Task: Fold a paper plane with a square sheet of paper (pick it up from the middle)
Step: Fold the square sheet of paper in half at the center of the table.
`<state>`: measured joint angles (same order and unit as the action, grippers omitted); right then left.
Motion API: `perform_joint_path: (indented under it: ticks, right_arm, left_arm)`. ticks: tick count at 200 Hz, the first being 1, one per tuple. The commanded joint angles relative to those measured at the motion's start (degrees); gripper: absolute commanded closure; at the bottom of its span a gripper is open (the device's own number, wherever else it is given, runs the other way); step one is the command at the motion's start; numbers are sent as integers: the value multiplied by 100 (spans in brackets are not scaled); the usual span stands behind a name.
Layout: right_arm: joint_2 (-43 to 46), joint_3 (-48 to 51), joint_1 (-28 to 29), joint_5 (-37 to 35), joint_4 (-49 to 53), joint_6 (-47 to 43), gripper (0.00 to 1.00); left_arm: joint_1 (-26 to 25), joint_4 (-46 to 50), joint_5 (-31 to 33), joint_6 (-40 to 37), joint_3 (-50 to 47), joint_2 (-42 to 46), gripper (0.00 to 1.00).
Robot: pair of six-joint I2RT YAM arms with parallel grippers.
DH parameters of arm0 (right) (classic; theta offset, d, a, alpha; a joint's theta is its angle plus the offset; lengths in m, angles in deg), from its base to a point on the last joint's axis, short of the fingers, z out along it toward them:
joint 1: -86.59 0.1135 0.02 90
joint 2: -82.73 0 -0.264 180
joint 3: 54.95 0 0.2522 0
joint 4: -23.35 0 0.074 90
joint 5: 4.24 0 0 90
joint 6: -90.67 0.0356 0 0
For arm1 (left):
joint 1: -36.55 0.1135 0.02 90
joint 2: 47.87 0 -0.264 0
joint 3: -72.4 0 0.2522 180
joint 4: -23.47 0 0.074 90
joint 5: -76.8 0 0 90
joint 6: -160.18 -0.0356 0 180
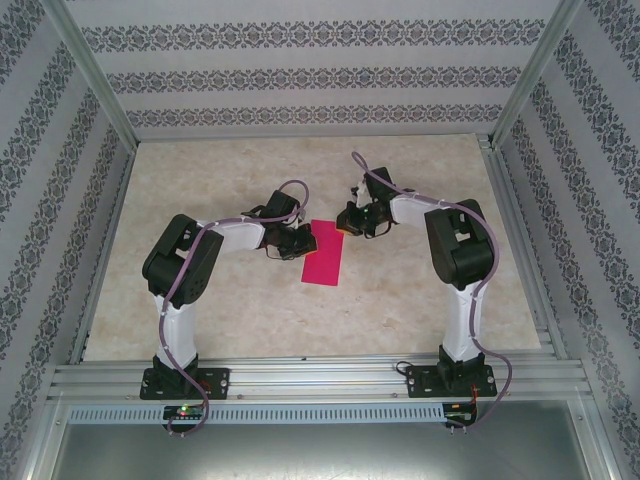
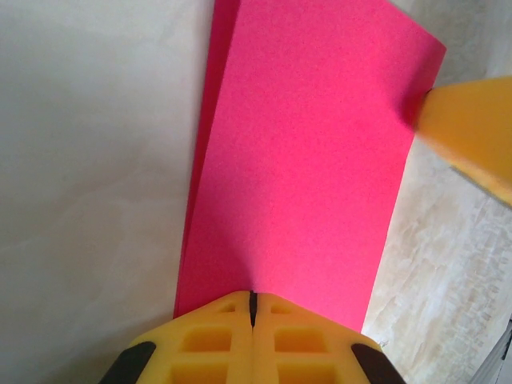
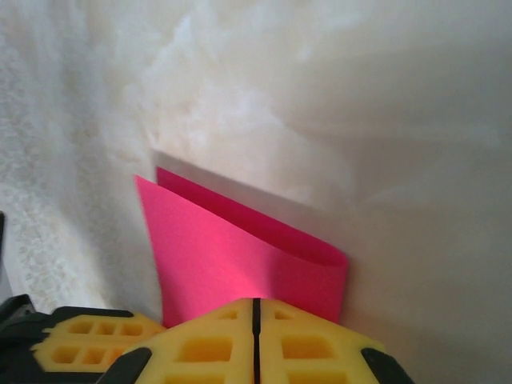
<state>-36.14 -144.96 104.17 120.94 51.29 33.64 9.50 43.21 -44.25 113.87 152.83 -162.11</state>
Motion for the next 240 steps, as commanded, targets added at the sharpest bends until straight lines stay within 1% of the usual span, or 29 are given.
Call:
perform_joint_path:
  ticks: [1, 82, 100, 129, 149, 218, 240]
  right_arm:
    - [105, -287, -90, -7, 223, -129, 91]
    - [-605, -293, -121, -283, 461, -54, 91]
    - [-582, -387, -161, -190, 541, 12, 91]
    - [-186, -615, -218, 50, 561, 56, 91]
    - [-102, -714, -265, 227, 476, 124, 91]
    - [-690, -488, -271, 147, 327, 267, 92]
    - [-765, -369, -263, -54, 433, 203, 92]
  left_arm:
    - [-73, 589, 229, -152, -61, -266, 99]
    - [-76, 615, 215, -176, -37, -266, 99]
    - [-76, 623, 220, -185, -39, -278, 99]
    - [-74, 633, 216, -183, -24, -272, 99]
    - [-73, 632, 218, -173, -20, -279, 99]
    - [-73, 649, 208, -195, -5, -290, 99]
    - [-73, 635, 210, -169, -2, -284, 99]
